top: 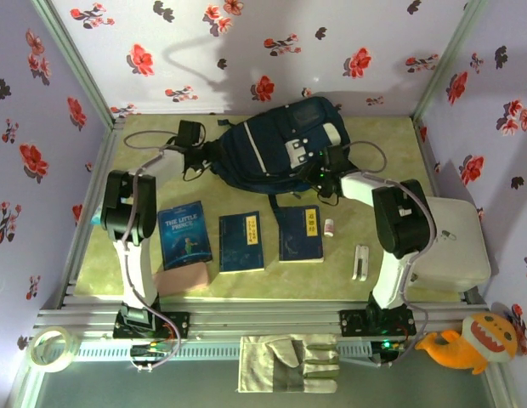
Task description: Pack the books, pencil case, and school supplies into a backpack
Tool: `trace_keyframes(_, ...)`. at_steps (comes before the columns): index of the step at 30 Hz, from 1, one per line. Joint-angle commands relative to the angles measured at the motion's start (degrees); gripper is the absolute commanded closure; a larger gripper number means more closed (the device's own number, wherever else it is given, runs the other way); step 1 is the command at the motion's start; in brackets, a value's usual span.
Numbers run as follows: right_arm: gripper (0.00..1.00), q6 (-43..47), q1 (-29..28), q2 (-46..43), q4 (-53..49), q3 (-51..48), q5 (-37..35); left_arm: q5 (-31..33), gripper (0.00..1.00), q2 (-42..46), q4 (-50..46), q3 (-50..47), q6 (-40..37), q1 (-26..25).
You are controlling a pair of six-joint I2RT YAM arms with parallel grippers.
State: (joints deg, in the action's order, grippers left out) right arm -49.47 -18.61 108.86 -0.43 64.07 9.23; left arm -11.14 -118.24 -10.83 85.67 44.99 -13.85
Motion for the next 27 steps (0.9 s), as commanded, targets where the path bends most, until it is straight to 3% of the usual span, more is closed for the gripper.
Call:
trace_keyframes(1, 0.42, -4.45, -2.82, 1.16, 3.67, 1.89, 1.53, 1.50, 0.52, 1.35, -5.43, 1.91, -3.61, 1.47)
trace_keyframes(8, 0.32, -11.13, -2.92, -4.50, 2.30, -1.99, -1.96, 3.63, 0.41, 8.09, -9.29, -1.81, -5.61, 2.42)
trace_keyframes(13, 0.31, -19.64, -3.43, -7.20, 4.22, -6.44, -1.34, 3.31, 0.33, 12.52, -9.42, -6.37, -6.74, 1.62)
trace_keyframes(18, 0.32, -22.15, -4.10, -5.13, 7.00, -5.75, 0.83, 1.78, 0.29, 14.94, -9.39, -7.80, -9.31, -1.41)
trace_keyframes(25, 0.46, -22.93, -4.50, -0.01, 9.55, -2.82, -0.03, 1.90, 0.23, 15.23, -7.81, -9.04, -9.46, -7.43)
trace_keyframes(27, 0.57, -22.87, -4.59, 1.34, 9.93, -2.01, 0.11, 1.82, 0.18, 15.22, -6.49, -10.00, -8.70, -8.57)
